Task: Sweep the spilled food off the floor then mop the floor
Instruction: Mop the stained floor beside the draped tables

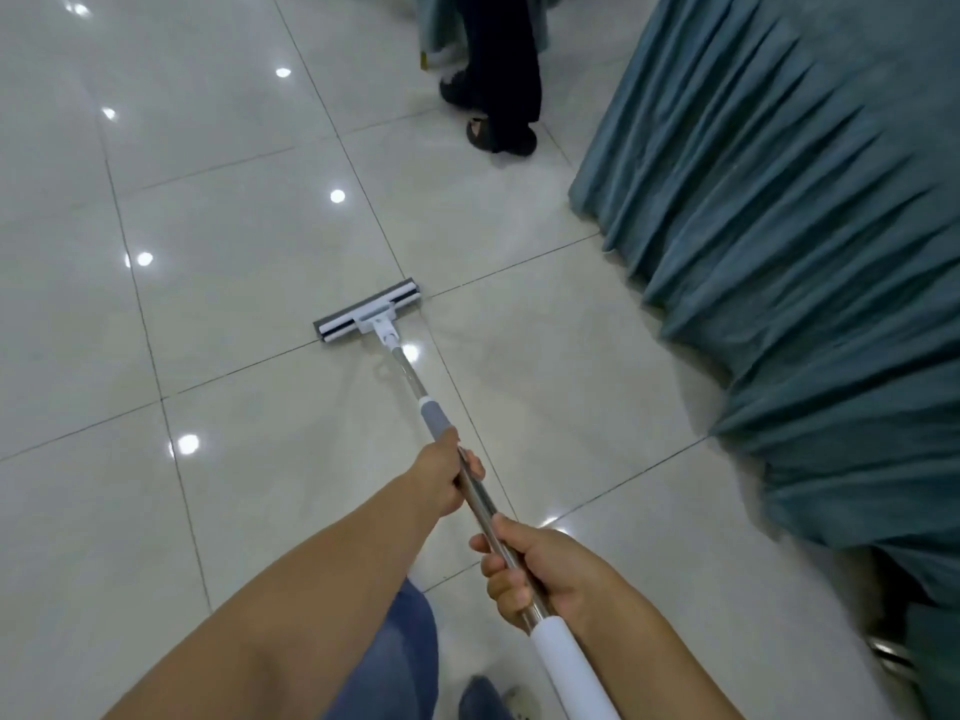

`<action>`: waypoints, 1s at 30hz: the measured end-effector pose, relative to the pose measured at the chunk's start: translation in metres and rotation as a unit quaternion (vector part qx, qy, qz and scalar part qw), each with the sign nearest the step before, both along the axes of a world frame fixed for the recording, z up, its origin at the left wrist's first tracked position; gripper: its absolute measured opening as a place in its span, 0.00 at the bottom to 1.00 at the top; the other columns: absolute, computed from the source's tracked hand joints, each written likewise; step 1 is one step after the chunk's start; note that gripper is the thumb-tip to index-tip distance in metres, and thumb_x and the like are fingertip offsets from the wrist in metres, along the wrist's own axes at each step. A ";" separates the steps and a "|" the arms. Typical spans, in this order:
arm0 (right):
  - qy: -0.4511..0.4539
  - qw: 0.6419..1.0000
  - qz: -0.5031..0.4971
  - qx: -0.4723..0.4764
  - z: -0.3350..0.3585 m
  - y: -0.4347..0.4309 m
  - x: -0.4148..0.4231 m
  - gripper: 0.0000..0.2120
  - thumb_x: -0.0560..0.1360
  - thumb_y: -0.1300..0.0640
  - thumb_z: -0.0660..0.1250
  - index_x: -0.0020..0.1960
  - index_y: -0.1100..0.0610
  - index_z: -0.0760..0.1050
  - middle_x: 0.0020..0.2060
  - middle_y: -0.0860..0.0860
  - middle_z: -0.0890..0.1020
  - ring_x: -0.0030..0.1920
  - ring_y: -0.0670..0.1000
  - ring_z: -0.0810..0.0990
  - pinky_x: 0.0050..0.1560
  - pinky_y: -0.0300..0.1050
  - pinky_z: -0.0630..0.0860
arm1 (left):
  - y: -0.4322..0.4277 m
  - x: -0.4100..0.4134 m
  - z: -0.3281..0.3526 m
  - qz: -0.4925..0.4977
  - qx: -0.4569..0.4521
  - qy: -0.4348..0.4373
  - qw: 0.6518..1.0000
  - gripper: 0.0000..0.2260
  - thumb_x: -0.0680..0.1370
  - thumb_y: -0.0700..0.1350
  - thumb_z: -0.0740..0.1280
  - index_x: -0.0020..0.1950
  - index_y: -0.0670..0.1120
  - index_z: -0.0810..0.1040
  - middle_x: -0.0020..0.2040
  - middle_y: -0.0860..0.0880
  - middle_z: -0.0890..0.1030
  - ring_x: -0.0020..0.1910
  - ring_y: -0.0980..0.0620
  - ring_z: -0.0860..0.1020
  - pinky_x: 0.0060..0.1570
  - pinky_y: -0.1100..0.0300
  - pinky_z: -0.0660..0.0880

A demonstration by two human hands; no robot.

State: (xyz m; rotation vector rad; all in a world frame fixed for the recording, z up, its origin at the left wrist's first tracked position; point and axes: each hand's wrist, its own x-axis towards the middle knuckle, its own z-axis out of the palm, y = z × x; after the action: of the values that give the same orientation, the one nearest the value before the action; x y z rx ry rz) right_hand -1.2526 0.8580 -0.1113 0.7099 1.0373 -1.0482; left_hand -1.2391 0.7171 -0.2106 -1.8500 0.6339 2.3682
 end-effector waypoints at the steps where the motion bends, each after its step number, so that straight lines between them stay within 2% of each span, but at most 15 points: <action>1: 0.001 1.000 -0.004 0.006 0.004 0.026 0.005 0.13 0.80 0.52 0.62 0.46 0.63 0.72 0.26 0.53 0.72 0.18 0.46 0.67 0.16 0.33 0.65 | 0.027 0.005 0.005 -0.009 0.004 0.001 1.000 0.13 0.82 0.46 0.58 0.39 0.43 0.65 0.29 0.47 0.65 0.17 0.54 0.65 0.17 0.67 0.67; 3: -0.003 1.000 -0.013 0.019 0.012 0.080 0.017 0.13 0.80 0.52 0.62 0.47 0.63 0.72 0.25 0.53 0.72 0.18 0.46 0.66 0.16 0.33 0.64 | 0.082 0.014 0.015 -0.020 0.019 0.001 1.000 0.14 0.82 0.48 0.57 0.39 0.43 0.65 0.26 0.47 0.66 0.15 0.54 0.65 0.19 0.65 0.68; 7: -0.003 0.999 -0.011 0.036 0.033 0.171 0.040 0.13 0.80 0.52 0.61 0.47 0.62 0.71 0.25 0.53 0.71 0.18 0.45 0.66 0.17 0.32 0.64 | 0.177 0.033 0.032 -0.057 0.034 -0.002 0.998 0.17 0.82 0.50 0.56 0.37 0.42 0.66 0.15 0.48 0.67 0.13 0.53 0.66 0.28 0.59 0.68; 12: 0.021 0.999 0.012 0.044 0.044 0.216 0.039 0.15 0.80 0.49 0.60 0.44 0.61 0.70 0.22 0.50 0.70 0.17 0.44 0.65 0.16 0.31 0.63 | 0.227 0.032 0.042 -0.062 0.036 0.007 0.997 0.16 0.82 0.50 0.56 0.37 0.43 0.65 0.16 0.48 0.67 0.15 0.53 0.67 0.27 0.60 0.69; 16: 0.071 0.994 0.064 0.048 0.040 0.197 0.022 0.16 0.80 0.48 0.61 0.43 0.60 0.70 0.23 0.50 0.69 0.17 0.43 0.64 0.16 0.32 0.64 | 0.212 0.012 0.033 -0.028 0.018 0.001 0.999 0.15 0.81 0.52 0.58 0.39 0.44 0.65 0.28 0.48 0.66 0.24 0.52 0.65 0.21 0.65 0.70; 23: 0.082 0.991 0.090 0.049 0.036 0.161 -0.025 0.16 0.79 0.48 0.61 0.41 0.60 0.71 0.23 0.50 0.71 0.18 0.44 0.66 0.17 0.32 0.64 | 0.177 -0.029 0.024 0.008 0.039 0.014 0.999 0.13 0.81 0.50 0.59 0.41 0.43 0.66 0.29 0.48 0.66 0.25 0.53 0.64 0.17 0.68 0.67; 30: 0.054 0.998 0.015 0.002 -0.003 0.044 -0.112 0.17 0.79 0.47 0.61 0.43 0.61 0.69 0.21 0.50 0.69 0.15 0.43 0.63 0.15 0.30 0.61 | 0.056 -0.124 -0.001 0.015 -0.006 0.013 1.000 0.15 0.81 0.51 0.59 0.40 0.43 0.65 0.28 0.48 0.65 0.20 0.54 0.65 0.17 0.69 0.66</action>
State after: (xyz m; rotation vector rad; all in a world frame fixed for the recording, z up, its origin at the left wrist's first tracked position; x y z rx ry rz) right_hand -1.3648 0.9015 -0.1146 0.6447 1.1395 -1.0673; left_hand -1.3632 0.7733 -0.2112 -1.8499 0.6278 2.4158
